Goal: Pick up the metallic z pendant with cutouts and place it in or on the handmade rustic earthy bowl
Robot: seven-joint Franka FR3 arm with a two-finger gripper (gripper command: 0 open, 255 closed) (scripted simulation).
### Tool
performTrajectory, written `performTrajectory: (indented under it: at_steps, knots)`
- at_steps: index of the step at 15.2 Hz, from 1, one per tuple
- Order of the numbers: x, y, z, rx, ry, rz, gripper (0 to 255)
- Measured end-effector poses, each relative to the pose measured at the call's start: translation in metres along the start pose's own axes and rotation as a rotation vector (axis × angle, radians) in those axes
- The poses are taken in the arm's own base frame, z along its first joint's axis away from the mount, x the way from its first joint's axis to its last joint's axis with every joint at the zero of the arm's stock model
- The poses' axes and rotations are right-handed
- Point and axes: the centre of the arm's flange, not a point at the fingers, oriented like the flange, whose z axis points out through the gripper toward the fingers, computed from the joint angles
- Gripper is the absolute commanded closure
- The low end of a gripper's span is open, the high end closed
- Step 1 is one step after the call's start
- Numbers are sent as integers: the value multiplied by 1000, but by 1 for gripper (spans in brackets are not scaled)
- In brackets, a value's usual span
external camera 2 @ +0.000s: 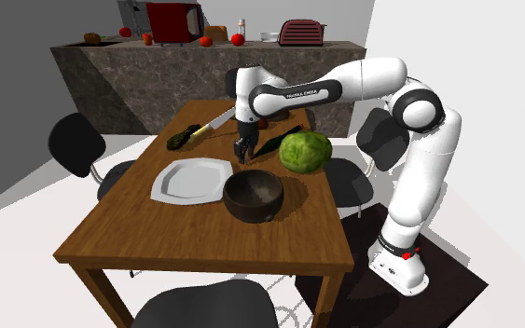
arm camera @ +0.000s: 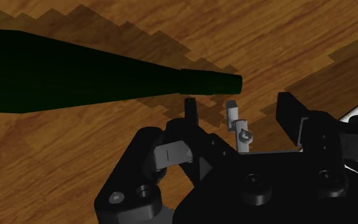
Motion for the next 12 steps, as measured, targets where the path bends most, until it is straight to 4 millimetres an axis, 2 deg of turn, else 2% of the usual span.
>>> performTrajectory:
  at_steps: [9,12]
  knots:
    - [0,0,0,0,0,0,255]
    - [1,-1,-10,0,0,0,255]
